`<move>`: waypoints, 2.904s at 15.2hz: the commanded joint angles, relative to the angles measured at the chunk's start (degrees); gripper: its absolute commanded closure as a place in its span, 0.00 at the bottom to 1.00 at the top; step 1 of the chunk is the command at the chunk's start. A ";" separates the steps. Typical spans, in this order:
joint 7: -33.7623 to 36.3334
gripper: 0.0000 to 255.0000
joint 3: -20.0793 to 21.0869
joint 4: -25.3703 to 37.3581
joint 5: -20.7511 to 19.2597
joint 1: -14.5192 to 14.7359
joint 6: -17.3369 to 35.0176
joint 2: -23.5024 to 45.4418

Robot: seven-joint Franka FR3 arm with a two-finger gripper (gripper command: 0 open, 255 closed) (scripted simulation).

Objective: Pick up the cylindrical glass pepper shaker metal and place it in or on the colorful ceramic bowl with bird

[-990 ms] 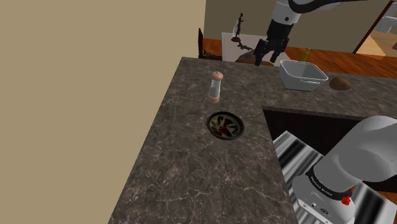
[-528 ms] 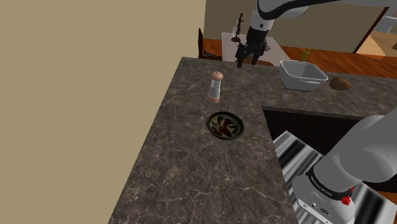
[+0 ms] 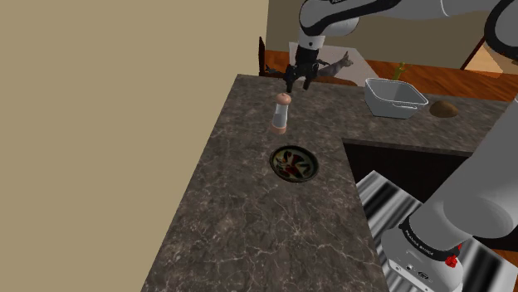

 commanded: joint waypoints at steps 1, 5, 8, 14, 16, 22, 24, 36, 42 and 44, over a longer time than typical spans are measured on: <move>-0.97 0.00 0.30 4.43 1.35 -0.06 -0.30 4.82; -1.64 0.00 0.68 6.69 2.29 -0.16 0.66 8.51; -1.77 0.00 0.80 5.21 2.48 -0.04 2.75 9.12; -1.89 0.00 0.91 4.05 2.66 0.06 4.52 9.73; -1.89 0.00 0.91 4.05 2.66 0.06 4.52 9.73; -1.90 1.00 0.91 4.07 2.66 0.05 4.51 9.74; -1.90 1.00 0.91 4.03 2.66 0.05 4.54 9.73; -1.06 1.00 0.76 7.77 2.10 0.05 -0.95 7.91; -0.49 1.00 0.67 11.17 1.79 0.00 -5.21 7.02; -0.31 1.00 0.65 12.43 1.70 -0.02 -6.66 6.81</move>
